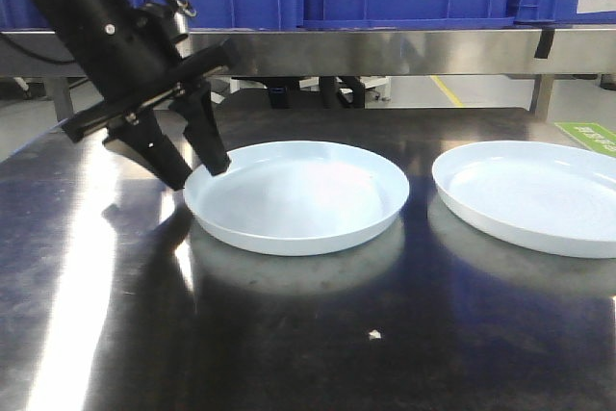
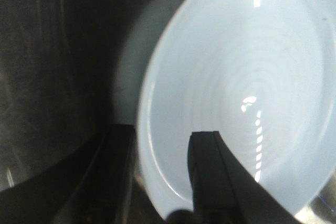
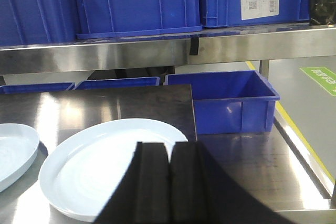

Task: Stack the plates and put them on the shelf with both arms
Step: 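Set the plate down at the table center, open and raise the left gripper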

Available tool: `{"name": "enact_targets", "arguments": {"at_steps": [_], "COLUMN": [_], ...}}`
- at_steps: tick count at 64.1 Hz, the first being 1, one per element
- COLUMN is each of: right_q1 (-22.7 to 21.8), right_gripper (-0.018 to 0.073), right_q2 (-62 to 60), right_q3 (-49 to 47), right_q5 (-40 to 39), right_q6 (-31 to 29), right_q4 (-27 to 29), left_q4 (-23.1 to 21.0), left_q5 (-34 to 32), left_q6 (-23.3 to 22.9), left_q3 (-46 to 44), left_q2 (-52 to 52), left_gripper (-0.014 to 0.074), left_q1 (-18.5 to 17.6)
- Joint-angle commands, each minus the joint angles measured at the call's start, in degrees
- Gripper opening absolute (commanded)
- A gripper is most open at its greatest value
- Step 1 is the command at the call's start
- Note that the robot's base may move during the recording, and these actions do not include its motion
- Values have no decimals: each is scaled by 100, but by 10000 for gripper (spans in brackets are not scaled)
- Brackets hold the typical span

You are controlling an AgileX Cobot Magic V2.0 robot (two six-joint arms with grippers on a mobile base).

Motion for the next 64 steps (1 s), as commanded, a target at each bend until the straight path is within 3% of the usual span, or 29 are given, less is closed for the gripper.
{"name": "enact_targets", "arguments": {"at_steps": [1,15,23,34,55,64], "right_q1": [-27,-27,-27,-27,-27,-27], "right_gripper": [57,57,57,57,57,57], "right_q2": [-101,-101,-101,-101,-101,-101], "right_q3": [4,4,4,4,4,4], "right_q5": [-521,-521,-521,-521,-521,-521], "right_q6": [-19,-19,-19,-19,-19,-19], "right_q4": [-57,-57,-57,-57,-57,-57], "left_q4": [-51,526,1042,1418,1691,1759], "left_q5": [17,-369,-1142,-2385,-5318,-5830], "left_q6": [-25,-25,-25,-25,109,857], "left_q3": [-151,-93,253,1160,3599,4525], "left_q2": [-615,-1338,-1847,-2634,-4508,-5376], "left_gripper": [340,259,181,77,80,80], "left_q1": [-112,-356,-560,-838,-1028,-799]}}
